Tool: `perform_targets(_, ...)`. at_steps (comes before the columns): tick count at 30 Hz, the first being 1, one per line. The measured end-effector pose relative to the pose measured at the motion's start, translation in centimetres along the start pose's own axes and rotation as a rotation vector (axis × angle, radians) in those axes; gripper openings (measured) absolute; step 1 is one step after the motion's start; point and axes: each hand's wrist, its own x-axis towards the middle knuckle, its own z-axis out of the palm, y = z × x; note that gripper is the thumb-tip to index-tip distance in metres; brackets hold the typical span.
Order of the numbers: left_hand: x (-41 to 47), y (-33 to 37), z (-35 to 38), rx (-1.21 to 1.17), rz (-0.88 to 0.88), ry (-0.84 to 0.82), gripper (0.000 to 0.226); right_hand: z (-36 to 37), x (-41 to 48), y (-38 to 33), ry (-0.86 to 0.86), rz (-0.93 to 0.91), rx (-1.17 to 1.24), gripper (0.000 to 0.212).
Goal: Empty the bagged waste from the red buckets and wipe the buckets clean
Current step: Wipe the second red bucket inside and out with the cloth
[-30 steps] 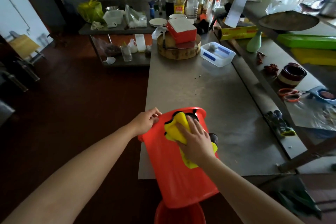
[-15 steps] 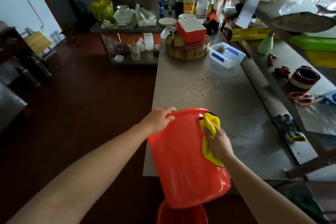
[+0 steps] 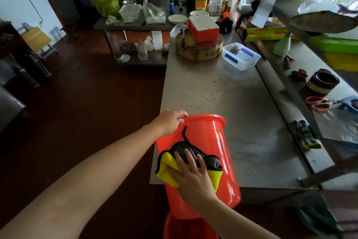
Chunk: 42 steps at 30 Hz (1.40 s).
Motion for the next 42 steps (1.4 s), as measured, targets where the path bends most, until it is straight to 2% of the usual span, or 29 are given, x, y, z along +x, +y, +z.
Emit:
perform_targets(3, -0.5, -0.5, 0.3, -0.022, -0.005, 0.026, 0.034, -0.2, 0.0, 0.7, 0.001, 0.007, 0.034, 0.074)
perform_targets(8, -1.2, -0.5, 0.9, -0.042, 0.002, 0.072, 0.032, -0.1, -2.1, 5.3, 0.090, 0.200, 0.212, 0.084)
perform_targets(13, -1.0, -0.4, 0.8, -0.064, -0.019, 0.074, 0.035, 1.1, -3.5, 9.1, 0.140, 0.430, 0.455, 0.062)
perform_targets(19, -0.6, -0.1, 0.1, 0.026, -0.041, 0.077, 0.030, 1.1, -3.6, 9.5, 0.088, 0.477, 0.442, 0.060)
perform_targets(22, -0.5, -0.3, -0.5, 0.050, -0.047, 0.047, 0.027, 0.6, -3.6, 8.2, 0.072, 0.445, 0.379, 0.065)
perform_targets(26, -0.6, -0.8, -1.0, 0.065, -0.050, 0.008, 0.025, 0.4, -3.0, 4.2, 0.054, 0.178, 0.150, 0.082)
perform_targets(29, -1.0, -0.9, -0.9, 0.075, -0.051, 0.002, 0.023, 1.3, -2.8, 1.0, 0.012, -0.066, 0.015, 0.066)
perform_targets(32, -1.4, -1.3, -0.7, 0.076, -0.048, 0.020, 0.024, 1.7, -2.7, 0.0, -0.042, -0.183, -0.069, 0.064)
perform_targets(35, -1.9, -1.7, -0.5, 0.069, -0.036, 0.058, 0.024, 1.0, -2.7, 1.2, 0.009, -0.124, 0.002, 0.063)
perform_targets(39, -2.4, -1.9, -0.2, 0.044, -0.040, 0.097, 0.025, 0.7, -4.1, 4.7, 0.087, 0.065, 0.204, 0.073)
perform_targets(42, -2.3, -1.8, -0.2, 0.035, -0.053, 0.078, 0.025, 1.7, -6.2, 7.5, 0.183, 0.198, 0.350, 0.068)
